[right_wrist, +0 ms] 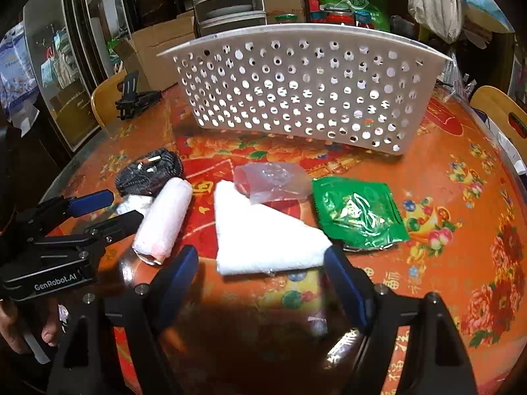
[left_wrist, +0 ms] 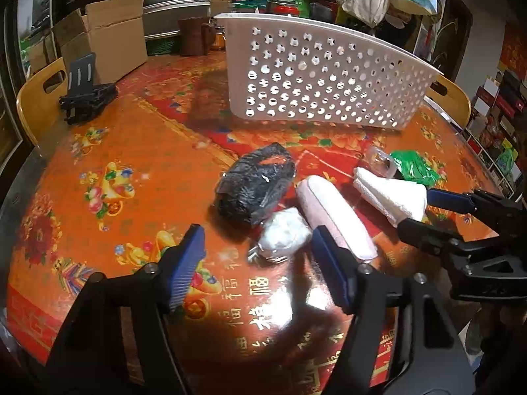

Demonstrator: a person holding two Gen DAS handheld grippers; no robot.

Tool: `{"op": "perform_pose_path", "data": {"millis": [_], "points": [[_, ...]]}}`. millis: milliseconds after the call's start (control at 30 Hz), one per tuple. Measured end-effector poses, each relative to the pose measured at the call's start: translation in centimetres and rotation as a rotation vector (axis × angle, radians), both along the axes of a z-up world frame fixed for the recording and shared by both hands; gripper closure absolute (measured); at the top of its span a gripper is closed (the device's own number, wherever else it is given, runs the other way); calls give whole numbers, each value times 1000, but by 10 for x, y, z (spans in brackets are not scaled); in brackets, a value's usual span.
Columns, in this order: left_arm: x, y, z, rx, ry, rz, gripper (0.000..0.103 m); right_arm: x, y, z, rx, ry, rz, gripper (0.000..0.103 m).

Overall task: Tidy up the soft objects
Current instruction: 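Withdraw both tools from the basket back to the remaining items, then grasp the white crumpled cloth ball with the left tool while the right tool grasps the folded white cloth, then carry the cloth ball with the left tool while the right tool carries the folded cloth into the basket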

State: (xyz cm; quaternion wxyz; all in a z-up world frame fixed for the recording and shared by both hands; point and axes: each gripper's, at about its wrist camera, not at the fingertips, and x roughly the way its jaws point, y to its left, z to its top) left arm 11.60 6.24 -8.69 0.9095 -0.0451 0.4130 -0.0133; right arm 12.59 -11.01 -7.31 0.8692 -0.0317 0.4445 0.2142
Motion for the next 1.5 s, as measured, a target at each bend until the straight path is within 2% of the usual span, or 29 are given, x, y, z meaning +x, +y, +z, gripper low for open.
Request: {"op": "perform_pose_path", "data": {"millis": [167, 333, 533, 633, 733, 967, 1200, 1500], "points": [[2, -5, -2, 5, -3, -15, 57, -1, -3, 0, -20, -12, -12, 40], [-1, -10, -3, -2, -7, -38, 75, -4, -3, -1, -38, -18, -9, 44], [-8, -10, -2, -2, -26, -37, 75, -5, -7, -2, -31, -19, -10, 50], [-14, -7, 3, -4, -45, -33, 75, -6, -11, -1, -16, -22, -9, 59], [-18, -7, 8, 3, -59, -34, 75, -8, -15, -1, 19, -14, -4, 77], [-25, -6, 14, 5, -74, -36, 75, -18, -19, 6, 40, -37, -4, 78], [-35, -4, 23, -6, -104, -32, 75, -32, -29, 28, 68, -83, -16, 78], [-41, -6, 50, -17, -159, -45, 75, -38, -43, 54, 91, -131, -28, 78]]}}
